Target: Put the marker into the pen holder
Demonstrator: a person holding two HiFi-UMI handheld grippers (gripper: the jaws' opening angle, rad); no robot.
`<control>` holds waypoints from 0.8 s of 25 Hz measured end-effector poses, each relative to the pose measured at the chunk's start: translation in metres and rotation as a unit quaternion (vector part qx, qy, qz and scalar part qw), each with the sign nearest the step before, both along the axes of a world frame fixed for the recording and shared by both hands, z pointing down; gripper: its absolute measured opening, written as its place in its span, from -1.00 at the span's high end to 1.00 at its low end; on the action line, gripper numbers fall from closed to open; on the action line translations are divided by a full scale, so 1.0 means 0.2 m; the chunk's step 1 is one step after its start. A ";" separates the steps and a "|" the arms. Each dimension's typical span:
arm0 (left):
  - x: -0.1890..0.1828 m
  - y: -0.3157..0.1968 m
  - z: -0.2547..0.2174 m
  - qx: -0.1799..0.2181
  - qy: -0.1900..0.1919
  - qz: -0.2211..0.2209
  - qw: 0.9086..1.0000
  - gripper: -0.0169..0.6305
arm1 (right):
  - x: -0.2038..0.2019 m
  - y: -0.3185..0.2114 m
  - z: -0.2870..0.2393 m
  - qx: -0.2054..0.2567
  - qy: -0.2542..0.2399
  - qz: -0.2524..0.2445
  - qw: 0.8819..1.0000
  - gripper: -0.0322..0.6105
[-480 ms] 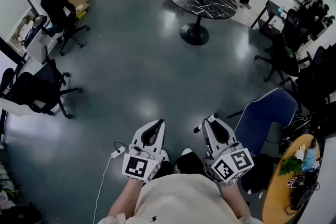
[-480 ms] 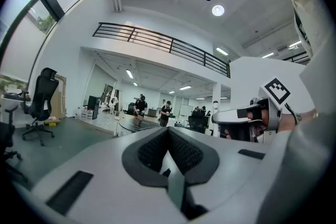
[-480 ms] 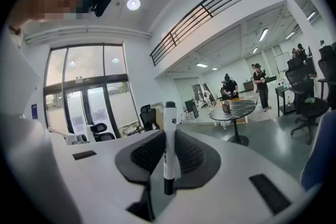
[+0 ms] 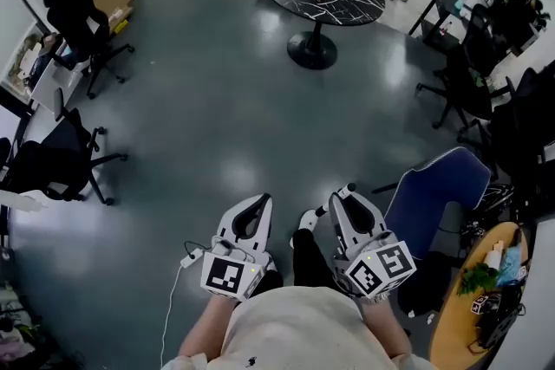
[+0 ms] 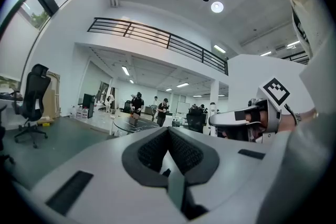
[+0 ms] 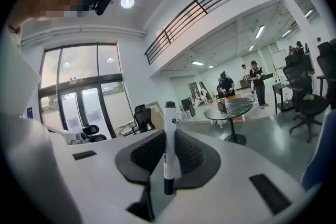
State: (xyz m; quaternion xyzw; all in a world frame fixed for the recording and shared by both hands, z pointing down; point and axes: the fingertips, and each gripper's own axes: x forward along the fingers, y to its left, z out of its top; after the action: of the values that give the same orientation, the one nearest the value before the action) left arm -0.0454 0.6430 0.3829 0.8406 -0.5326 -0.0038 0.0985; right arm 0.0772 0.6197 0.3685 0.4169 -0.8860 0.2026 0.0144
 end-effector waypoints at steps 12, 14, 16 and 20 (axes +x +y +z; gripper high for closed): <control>0.41 -0.83 -0.06 0.017 0.004 -0.008 1.000 0.92 | 0.28 -0.76 0.01 0.000 -0.005 -0.027 1.000 0.67; 0.46 -0.92 -0.08 0.020 0.007 -0.012 1.000 0.92 | 0.31 -0.85 0.00 0.004 -0.003 -0.037 0.999 0.67; 0.51 -0.98 -0.04 0.005 -0.010 -0.006 1.000 0.92 | 0.34 -0.93 -0.01 0.005 -0.004 -0.043 0.999 0.67; 0.57 -1.10 0.01 -0.010 -0.027 0.004 1.000 0.92 | 0.38 -1.06 0.01 -0.003 -0.013 -0.041 0.999 0.67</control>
State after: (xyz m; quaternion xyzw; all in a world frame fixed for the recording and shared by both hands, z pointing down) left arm 0.0678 0.4227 0.3848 0.8416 -0.5316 0.0248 0.0921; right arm 0.1532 0.4069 0.3710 0.3771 -0.9020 0.2099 0.0126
